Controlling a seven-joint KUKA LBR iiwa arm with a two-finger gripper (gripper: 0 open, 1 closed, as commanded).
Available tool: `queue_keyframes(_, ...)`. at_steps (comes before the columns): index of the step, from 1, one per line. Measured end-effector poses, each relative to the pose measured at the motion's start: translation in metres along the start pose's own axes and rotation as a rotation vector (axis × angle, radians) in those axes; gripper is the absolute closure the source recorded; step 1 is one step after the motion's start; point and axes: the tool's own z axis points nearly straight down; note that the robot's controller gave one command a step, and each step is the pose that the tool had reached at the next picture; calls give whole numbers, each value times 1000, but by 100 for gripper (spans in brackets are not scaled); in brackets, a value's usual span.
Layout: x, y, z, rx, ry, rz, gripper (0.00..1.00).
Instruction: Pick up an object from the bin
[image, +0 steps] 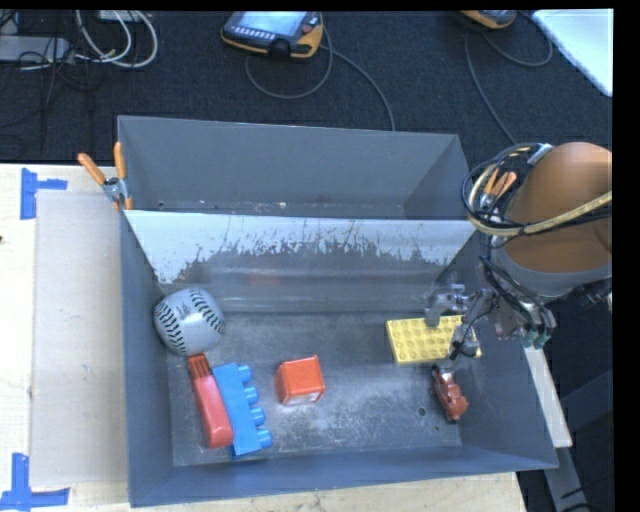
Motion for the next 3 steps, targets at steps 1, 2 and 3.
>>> queue_keyframes(1, -1, 0, -5, 1, -8, -2, 0)
queue_keyframes(2, -6, -3, -50, -1, 3, -32, 0)
queue_keyframes(3, -11, -5, -113, 0, -4, -9, 0)
